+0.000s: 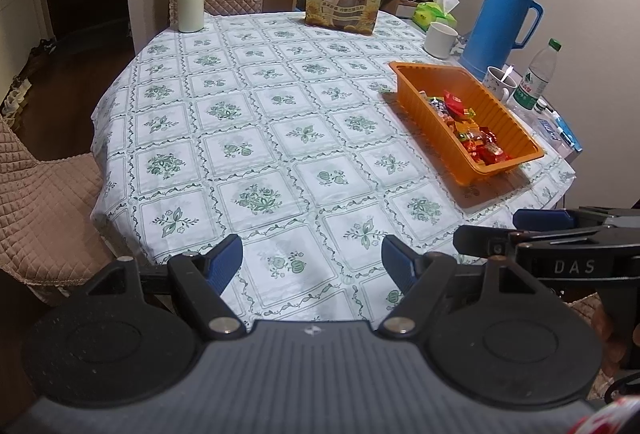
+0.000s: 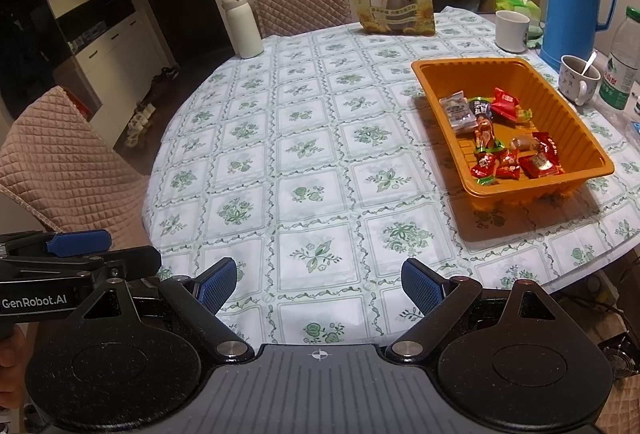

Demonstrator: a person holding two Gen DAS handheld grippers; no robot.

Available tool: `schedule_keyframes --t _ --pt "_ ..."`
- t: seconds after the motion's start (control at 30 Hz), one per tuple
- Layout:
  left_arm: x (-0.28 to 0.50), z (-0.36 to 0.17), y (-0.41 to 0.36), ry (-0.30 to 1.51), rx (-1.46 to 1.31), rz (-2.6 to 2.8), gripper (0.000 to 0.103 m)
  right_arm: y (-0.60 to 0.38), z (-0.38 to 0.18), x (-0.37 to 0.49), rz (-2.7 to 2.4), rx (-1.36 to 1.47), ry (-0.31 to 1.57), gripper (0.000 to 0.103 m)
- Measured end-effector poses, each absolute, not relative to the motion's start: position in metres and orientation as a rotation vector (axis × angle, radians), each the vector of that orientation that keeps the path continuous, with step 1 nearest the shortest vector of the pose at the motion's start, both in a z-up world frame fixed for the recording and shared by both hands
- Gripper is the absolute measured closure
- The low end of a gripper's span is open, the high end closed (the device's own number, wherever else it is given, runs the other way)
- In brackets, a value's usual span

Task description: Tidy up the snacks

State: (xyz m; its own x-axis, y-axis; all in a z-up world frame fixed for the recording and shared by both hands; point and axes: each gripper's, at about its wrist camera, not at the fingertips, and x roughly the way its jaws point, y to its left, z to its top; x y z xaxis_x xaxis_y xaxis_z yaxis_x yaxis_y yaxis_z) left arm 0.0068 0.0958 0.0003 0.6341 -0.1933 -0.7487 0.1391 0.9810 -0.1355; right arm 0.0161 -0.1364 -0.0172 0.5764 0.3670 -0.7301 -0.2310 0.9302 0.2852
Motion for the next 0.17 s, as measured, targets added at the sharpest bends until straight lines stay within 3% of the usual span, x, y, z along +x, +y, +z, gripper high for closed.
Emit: schedule_keyframes --t 0.17 --pt "0.0079 -0.0011 0.0969 0.868 -0.066 -0.197 0.025 -0.1349 -0.0167 0.0147 0.341 0.166 0.89 0.014"
